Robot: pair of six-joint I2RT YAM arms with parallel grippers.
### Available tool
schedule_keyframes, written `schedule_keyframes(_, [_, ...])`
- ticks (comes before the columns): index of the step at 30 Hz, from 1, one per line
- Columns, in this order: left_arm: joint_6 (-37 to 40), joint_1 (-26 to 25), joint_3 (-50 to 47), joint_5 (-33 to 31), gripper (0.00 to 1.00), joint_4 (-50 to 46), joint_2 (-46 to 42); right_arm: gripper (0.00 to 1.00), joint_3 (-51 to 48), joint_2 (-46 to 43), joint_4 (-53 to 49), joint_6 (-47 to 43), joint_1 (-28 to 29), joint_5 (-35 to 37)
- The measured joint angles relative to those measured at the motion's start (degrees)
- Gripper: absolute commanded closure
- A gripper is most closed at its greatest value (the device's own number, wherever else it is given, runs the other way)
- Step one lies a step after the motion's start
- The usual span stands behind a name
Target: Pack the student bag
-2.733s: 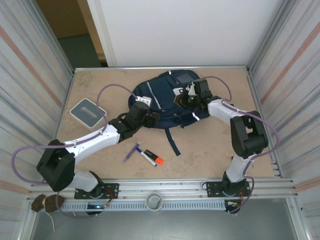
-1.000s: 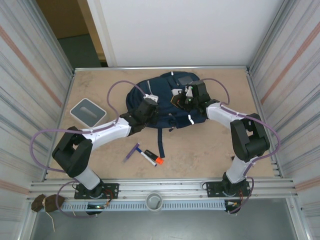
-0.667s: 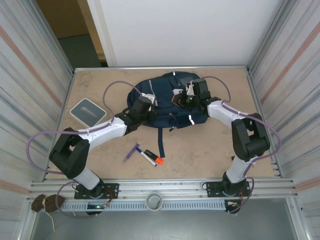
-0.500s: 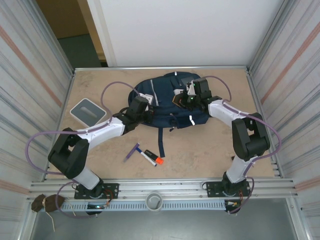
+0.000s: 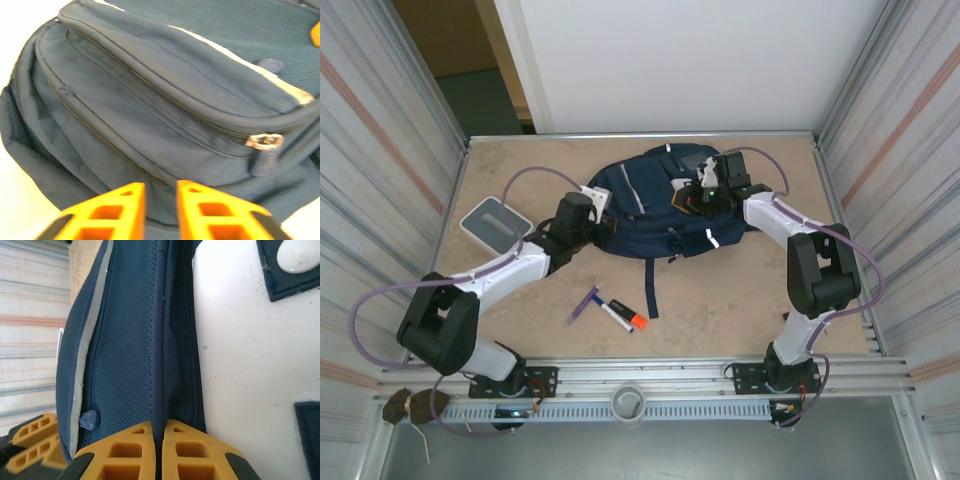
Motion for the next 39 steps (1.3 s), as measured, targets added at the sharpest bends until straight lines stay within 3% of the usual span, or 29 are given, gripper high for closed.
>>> schedule_keyframes(4, [0.2, -5.62, 0.04, -4.68, 0.46, 0.24, -1.2, 1.0, 0.0, 0.07, 0.07, 0.0, 0.0, -0.22])
schedule_keyframes(9, [0.09, -9.27, 4.52, -10.58, 0.34, -2.38, 2.6, 1.0, 0.0, 0.28, 0.13, 0.02, 0.0, -0.63])
schedule_keyframes(16, [-0.11, -9.31, 10.25, -15.15, 0.32, -5.16, 10.12, 1.0, 0.0, 0.28, 0.15, 0.02, 0.02, -0.63])
schedule_keyframes(19, [-0.26, -9.31, 11.04, -15.69, 0.39, -5.9, 11.43, 1.0, 0.13, 0.55, 0.11, 0.02, 0.15, -0.63])
schedule_keyframes(28, [0.52, -9.53, 11.37, -15.78, 0.72, -6.01, 11.78, 1.0, 1.92, 1.4, -1.51, -0.39, 0.15, -0.68])
schedule_keyframes(39, [2.71, -7.1, 10.75, -10.95, 0.95, -6.32, 9.81, 1.0, 5.7, 2.97, -5.97, -4.83, 0.04, -1.11])
